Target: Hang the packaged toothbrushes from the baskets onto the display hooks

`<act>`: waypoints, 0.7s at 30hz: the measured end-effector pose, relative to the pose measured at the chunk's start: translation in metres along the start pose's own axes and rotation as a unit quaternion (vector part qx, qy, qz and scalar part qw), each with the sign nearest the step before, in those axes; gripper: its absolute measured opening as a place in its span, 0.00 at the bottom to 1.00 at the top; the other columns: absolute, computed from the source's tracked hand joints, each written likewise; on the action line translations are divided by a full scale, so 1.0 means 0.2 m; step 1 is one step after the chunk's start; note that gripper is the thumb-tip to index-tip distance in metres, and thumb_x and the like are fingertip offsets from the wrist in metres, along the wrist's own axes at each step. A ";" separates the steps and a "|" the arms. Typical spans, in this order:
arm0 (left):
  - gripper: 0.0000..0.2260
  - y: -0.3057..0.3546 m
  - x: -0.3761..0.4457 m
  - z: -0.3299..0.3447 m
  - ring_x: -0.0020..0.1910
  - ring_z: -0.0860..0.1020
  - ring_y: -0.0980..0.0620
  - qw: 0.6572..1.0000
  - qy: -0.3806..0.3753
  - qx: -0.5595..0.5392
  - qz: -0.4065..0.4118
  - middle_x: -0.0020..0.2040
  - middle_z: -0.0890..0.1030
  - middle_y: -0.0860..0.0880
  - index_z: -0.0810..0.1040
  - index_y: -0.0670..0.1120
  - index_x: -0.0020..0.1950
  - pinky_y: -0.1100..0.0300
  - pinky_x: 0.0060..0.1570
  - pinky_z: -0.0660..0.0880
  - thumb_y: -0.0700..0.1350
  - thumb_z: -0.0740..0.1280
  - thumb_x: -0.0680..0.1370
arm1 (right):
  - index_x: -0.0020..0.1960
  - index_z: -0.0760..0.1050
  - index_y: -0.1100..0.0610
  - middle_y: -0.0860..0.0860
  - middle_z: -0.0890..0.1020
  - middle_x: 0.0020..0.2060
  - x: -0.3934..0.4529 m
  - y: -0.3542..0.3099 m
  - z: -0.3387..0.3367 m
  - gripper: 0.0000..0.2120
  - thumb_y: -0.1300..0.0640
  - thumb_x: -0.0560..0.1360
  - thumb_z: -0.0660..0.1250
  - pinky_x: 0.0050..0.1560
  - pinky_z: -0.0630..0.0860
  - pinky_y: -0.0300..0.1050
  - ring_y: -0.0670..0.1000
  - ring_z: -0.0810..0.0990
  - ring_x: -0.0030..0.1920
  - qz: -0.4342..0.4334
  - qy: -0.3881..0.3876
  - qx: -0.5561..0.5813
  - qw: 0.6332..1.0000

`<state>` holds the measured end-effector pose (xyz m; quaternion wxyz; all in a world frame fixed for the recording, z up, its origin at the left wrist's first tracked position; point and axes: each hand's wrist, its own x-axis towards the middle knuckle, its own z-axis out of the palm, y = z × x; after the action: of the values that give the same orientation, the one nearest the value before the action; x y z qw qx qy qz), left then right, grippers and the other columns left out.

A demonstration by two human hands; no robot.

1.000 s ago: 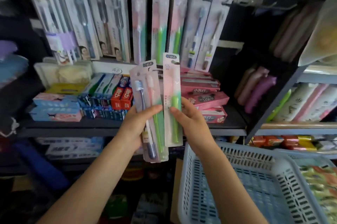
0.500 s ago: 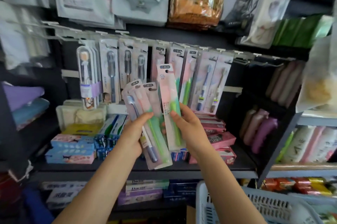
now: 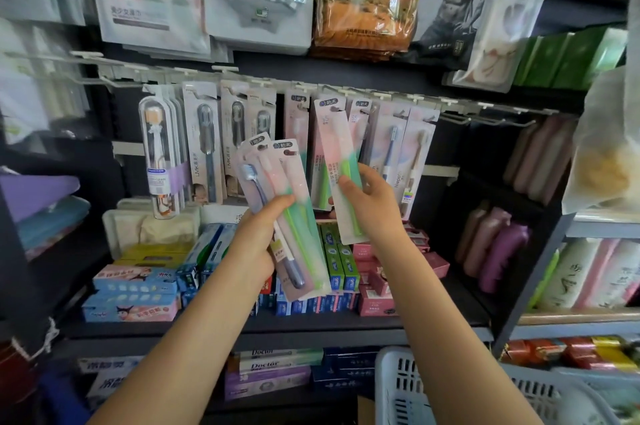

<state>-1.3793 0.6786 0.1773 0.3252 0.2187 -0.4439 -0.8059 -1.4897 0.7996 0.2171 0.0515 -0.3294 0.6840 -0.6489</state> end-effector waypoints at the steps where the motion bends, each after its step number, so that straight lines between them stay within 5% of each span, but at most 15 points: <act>1: 0.15 0.00 0.00 0.00 0.46 0.85 0.44 1.000 -0.001 -0.001 0.002 0.46 0.87 0.44 0.81 0.46 0.60 0.48 0.50 0.81 0.44 0.75 0.74 | 0.73 0.72 0.54 0.53 0.82 0.62 0.00 0.00 0.01 0.23 0.48 0.81 0.67 0.60 0.81 0.58 0.55 0.83 0.59 0.001 0.002 -0.004 1.000; 4: 0.15 0.00 0.02 0.00 0.46 0.85 0.44 1.000 -0.001 -0.003 0.004 0.46 0.87 0.44 0.81 0.46 0.60 0.48 0.50 0.81 0.44 0.75 0.74 | 0.72 0.73 0.54 0.53 0.84 0.58 0.01 0.00 0.01 0.23 0.47 0.80 0.67 0.56 0.83 0.54 0.54 0.85 0.56 0.001 -0.001 -0.004 1.000; 8: 0.16 0.00 0.03 0.00 0.46 0.85 0.44 1.000 -0.004 -0.005 0.000 0.48 0.87 0.43 0.82 0.46 0.60 0.47 0.51 0.82 0.45 0.76 0.73 | 0.59 0.78 0.50 0.51 0.84 0.43 0.04 -0.01 -0.03 0.07 0.56 0.82 0.66 0.32 0.79 0.37 0.42 0.82 0.32 -0.012 -0.007 -0.010 1.000; 11: 0.17 -0.01 0.04 -0.01 0.49 0.85 0.42 1.000 -0.005 0.000 0.006 0.50 0.87 0.42 0.81 0.47 0.61 0.44 0.54 0.81 0.45 0.76 0.73 | 0.51 0.78 0.43 0.61 0.84 0.46 0.08 -0.03 -0.04 0.08 0.56 0.81 0.66 0.34 0.76 0.42 0.49 0.78 0.33 -0.048 0.017 -0.050 0.997; 16: 0.18 -0.02 0.05 0.01 0.52 0.84 0.40 1.000 -0.001 0.008 0.020 0.52 0.86 0.41 0.81 0.47 0.61 0.42 0.55 0.81 0.45 0.76 0.72 | 0.42 0.75 0.42 0.63 0.83 0.47 0.09 0.00 -0.03 0.11 0.56 0.80 0.66 0.37 0.74 0.46 0.51 0.76 0.37 -0.042 0.060 -0.069 0.995; 21: 0.16 -0.02 0.07 0.02 0.47 0.85 0.44 0.999 0.000 0.017 0.031 0.49 0.87 0.43 0.81 0.48 0.60 0.50 0.45 0.82 0.44 0.75 0.73 | 0.46 0.77 0.46 0.57 0.83 0.42 0.14 0.04 0.01 0.07 0.54 0.82 0.64 0.42 0.79 0.53 0.53 0.78 0.39 -0.016 0.055 -0.041 0.998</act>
<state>-1.3929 0.6736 0.1750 0.3456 0.2103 -0.4644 -0.7878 -1.5144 0.7827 0.2190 -0.0096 -0.3061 0.7064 -0.6381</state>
